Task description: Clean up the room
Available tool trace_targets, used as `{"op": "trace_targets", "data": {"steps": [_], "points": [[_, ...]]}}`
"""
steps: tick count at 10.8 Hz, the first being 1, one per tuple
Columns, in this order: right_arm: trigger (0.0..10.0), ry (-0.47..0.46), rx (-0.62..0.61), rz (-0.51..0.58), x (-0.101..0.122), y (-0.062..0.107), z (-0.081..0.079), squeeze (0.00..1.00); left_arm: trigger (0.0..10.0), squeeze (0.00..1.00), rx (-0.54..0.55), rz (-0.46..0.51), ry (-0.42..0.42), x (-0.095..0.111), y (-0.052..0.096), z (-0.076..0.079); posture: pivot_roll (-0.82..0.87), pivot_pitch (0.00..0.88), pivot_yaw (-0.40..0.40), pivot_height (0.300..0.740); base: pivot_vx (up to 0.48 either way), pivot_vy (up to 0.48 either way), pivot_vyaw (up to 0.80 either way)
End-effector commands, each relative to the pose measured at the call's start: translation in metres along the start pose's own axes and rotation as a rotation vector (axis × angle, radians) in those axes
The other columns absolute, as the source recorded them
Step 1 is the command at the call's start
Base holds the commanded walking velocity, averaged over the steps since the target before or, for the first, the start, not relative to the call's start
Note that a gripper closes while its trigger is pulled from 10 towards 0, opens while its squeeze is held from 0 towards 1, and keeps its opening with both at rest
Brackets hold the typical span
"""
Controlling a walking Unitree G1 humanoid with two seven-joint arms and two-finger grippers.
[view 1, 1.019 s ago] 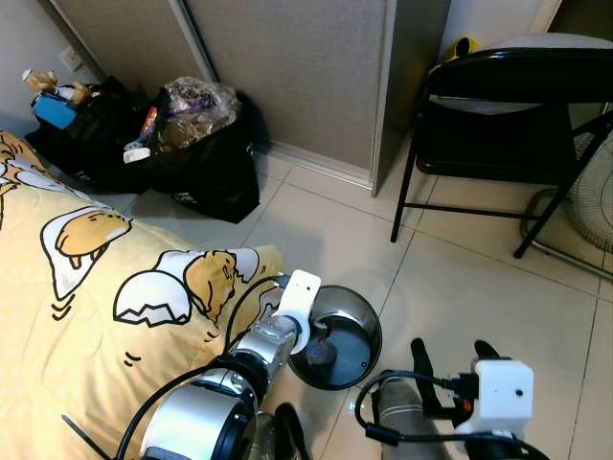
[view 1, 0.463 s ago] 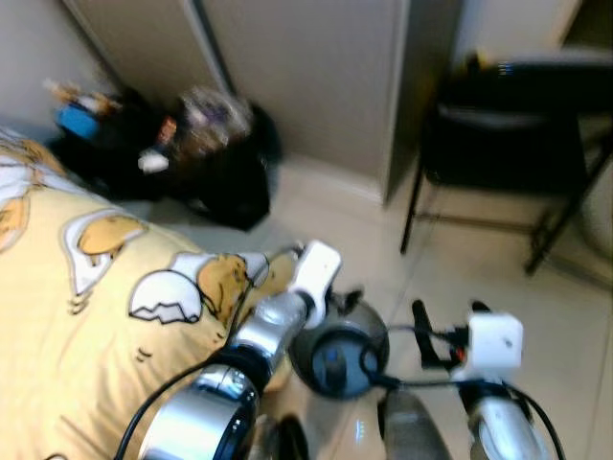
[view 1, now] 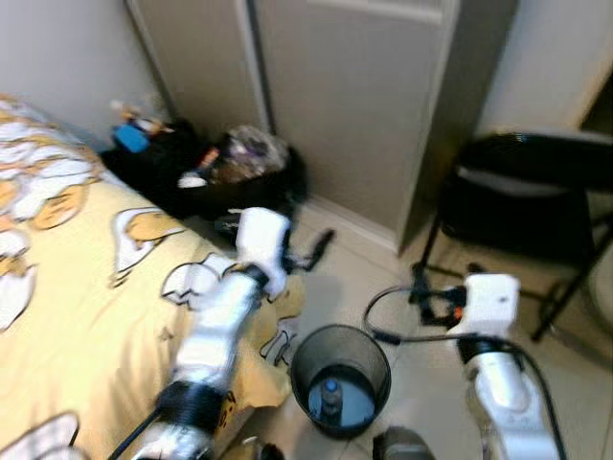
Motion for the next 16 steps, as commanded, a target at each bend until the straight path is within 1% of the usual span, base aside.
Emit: {"op": "trace_targets", "data": {"steps": [1,2,3,4,5,7,8,9,11,12,13,14,15,16], "points": [[10.0,-0.014,-0.012,0.008,0.001,-0.003,0.001,0.05,10.0,0.00,0.005,-0.013,0.012,-0.001,0.003,-0.002,-0.13,0.000,0.086,0.723,0.000,0.000,-0.63],[10.0,-0.013,-0.007,0.014,0.002,-0.008,0.001,0.06,10.0,0.00,0.007,-0.055,0.018,-0.009,0.003,0.001,-0.13,0.000,0.084,0.723,0.000,0.000,-0.74],[10.0,-0.004,0.003,0.016,0.002,-0.008,0.000,0.05,10.0,0.00,0.007,-0.080,0.018,-0.013,0.005,0.003,-0.13,0.000,0.087,0.723,0.000,0.000,-0.71],[10.0,-0.005,0.001,0.018,0.001,-0.008,0.001,0.05,10.0,0.00,0.022,-0.087,0.045,-0.014,0.007,0.000,-0.14,0.000,0.088,0.723,0.000,0.000,0.00],[10.0,0.000,-0.001,0.015,-0.001,-0.007,0.003,0.06,10.0,0.00,0.025,-0.101,0.050,-0.016,0.008,-0.003,-0.14,0.000,0.090,0.723,0.000,0.000,0.00],[10.0,0.005,0.001,0.012,-0.002,-0.006,0.004,0.05,10.0,0.00,0.010,-0.118,0.038,-0.018,0.004,-0.003,-0.16,0.000,0.087,0.723,0.000,0.000,0.00],[10.0,0.008,0.002,0.010,-0.003,-0.006,0.005,0.06,10.0,0.00,-0.013,-0.108,0.034,-0.016,0.001,-0.001,-0.17,0.000,0.088,0.723,0.000,0.000,0.00],[10.0,0.012,-0.003,0.013,-0.003,-0.007,0.008,0.06,10.0,0.00,-0.078,-0.095,0.044,-0.014,-0.001,0.008,-0.18,0.000,0.091,0.723,0.000,-0.480,0.00],[10.0,0.021,-0.022,0.018,-0.002,-0.006,0.015,0.06,10.0,0.00,-0.130,-0.091,0.063,-0.015,-0.003,0.017,-0.21,0.000,0.098,0.723,0.000,-0.480,0.00],[10.0,0.031,-0.046,0.008,-0.004,-0.003,0.020,0.06,10.0,0.00,-0.141,-0.098,0.082,-0.018,-0.006,0.021,-0.23,0.000,0.106,0.723,0.000,-0.480,0.00],[10.0,0.038,-0.059,-0.009,-0.008,-0.001,0.023,0.05,10.0,0.00,-0.102,-0.123,0.124,-0.023,-0.012,0.018,-0.23,0.000,0.112,0.723,0.000,0.000,0.00],[10.0,0.023,-0.078,-0.012,-0.009,0.000,0.024,0.06,10.0,0.00,-0.053,-0.148,0.105,-0.027,-0.016,0.011,-0.25,0.000,0.117,0.723,0.000,0.000,-0.73],[10.0,0.011,-0.097,-0.013,-0.009,0.001,0.027,0.06,10.0,0.00,-0.032,-0.169,0.100,-0.031,-0.018,0.005,-0.26,0.000,0.120,0.723,0.000,0.000,-0.69],[10.0,0.012,-0.100,-0.012,-0.009,0.002,0.027,0.06,10.0,0.00,-0.039,-0.169,0.109,-0.032,-0.018,0.006,-0.26,0.000,0.121,0.723,0.000,0.000,-0.68]]}}
Point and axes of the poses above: a point about 5 cm out from each wrist's last joint towards the gripper, its own y axis pointing back from the gripper into the wrist, its own x axis along the axis of the wrist's last joint, z = x × y, the point moved 3 cm from there along -y, pointing out of the wrist towards the gripper, and after that the axes turned 8 degrees about y, right-handed, at the moved point
